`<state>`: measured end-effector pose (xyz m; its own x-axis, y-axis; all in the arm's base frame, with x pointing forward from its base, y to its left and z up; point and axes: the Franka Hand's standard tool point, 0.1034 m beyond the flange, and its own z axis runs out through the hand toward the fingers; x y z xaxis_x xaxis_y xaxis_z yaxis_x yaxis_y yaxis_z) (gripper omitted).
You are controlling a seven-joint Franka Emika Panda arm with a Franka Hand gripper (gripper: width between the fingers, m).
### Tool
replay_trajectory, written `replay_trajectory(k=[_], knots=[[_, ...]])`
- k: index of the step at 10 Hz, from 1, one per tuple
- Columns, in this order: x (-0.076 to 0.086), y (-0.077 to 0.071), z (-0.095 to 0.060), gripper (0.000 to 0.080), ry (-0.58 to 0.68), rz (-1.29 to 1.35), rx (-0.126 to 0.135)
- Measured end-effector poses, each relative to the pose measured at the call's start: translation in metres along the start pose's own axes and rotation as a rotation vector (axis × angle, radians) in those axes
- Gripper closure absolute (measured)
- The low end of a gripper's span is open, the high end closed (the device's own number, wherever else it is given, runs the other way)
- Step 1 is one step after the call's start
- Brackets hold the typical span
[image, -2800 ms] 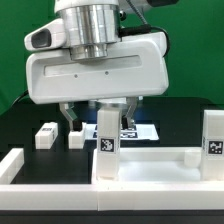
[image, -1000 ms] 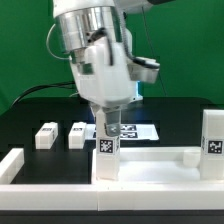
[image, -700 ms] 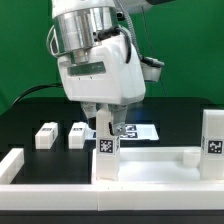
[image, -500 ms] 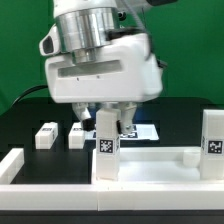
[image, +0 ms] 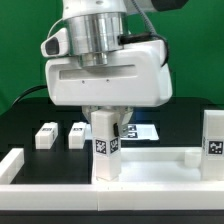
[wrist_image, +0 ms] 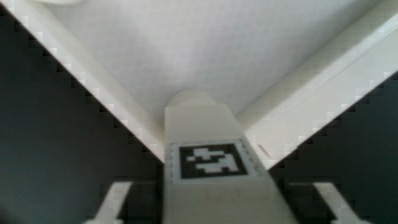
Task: Assemble desk
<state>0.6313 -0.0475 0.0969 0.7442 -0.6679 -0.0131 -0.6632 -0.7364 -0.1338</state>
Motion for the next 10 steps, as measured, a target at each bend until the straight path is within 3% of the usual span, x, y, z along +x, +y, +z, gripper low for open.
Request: replay_trajectory(k=[2, 4, 6, 8, 9, 10], knots=[[-0.0003, -0.0002, -0.0001, 0.0500, -0.002, 0.182, -0.001], [-0.0030, -0.0026, -0.0020, 0.0507, -0.026, 0.593, -0.015], [-0.0002, -0.0080, 0.0005, 0.0507, -0.057, 0.963, 0.012], [0.0002, -0.0085, 0.0015, 0.0507, -0.056, 1.057, 0.018], [0.0002, -0.0083, 0.0018, 0.0396, -0.056, 1.030, 0.018], [0.0000, -0.0083, 0.0020, 0.0396, -0.054, 0.975, 0.019]])
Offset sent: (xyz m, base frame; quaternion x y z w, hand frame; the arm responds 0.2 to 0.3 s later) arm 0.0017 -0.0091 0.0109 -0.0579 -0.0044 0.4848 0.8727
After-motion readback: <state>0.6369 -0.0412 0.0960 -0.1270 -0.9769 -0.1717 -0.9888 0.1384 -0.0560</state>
